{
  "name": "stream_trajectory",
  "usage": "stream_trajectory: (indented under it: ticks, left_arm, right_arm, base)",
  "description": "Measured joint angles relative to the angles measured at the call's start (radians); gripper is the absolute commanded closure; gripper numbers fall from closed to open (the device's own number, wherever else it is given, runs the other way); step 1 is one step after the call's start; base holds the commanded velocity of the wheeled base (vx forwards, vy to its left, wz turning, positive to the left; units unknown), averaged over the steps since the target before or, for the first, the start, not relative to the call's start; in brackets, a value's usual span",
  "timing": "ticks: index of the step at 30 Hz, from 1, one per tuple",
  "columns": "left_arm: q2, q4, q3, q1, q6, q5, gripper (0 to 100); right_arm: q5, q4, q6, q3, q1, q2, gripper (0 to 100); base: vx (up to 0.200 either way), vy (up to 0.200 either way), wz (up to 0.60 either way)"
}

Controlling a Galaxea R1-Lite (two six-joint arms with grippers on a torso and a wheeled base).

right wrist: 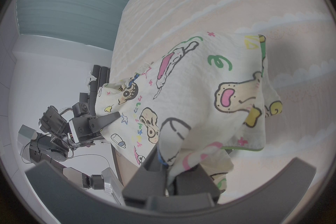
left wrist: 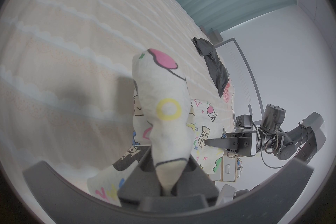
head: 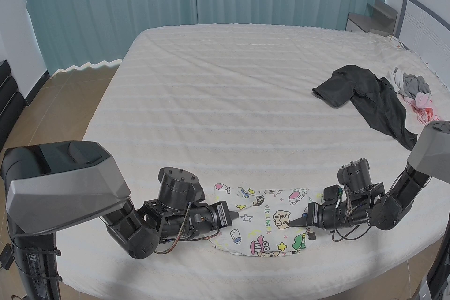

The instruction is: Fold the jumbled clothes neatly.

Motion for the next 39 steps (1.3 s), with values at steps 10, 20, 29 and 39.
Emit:
stream_trajectory:
  ticks: [10, 20, 29, 39]
  left_arm:
    - [-0.01, 0.002, -0.002, -0.008, 0.0, 0.0, 100]
    - [-0.025, 0.001, 0.005, -0.019, 0.0, 0.001, 100]
    - [-0.074, 0.006, 0.02, -0.021, 0.0, 0.003, 100]
    - [-0.266, 0.216, 0.002, -0.062, -0.001, 0.001, 100]
  right_arm:
    - [-0.001, -0.001, -0.001, 0.001, 0.0, -0.004, 100]
    - [-0.001, -0.001, -0.003, 0.002, 0.0, -0.004, 100]
    - [-0.001, -0.016, -0.007, 0.011, 0.0, -0.004, 100]
    - [0.003, -0.187, 0.0, 0.054, 0.0, -0.004, 100]
  base:
    - [0.0, -0.2, 0.0]
    - [0.0, -0.2, 0.0]
    - [0.0, -0.2, 0.0]
    - [0.0, -0.2, 0.0]
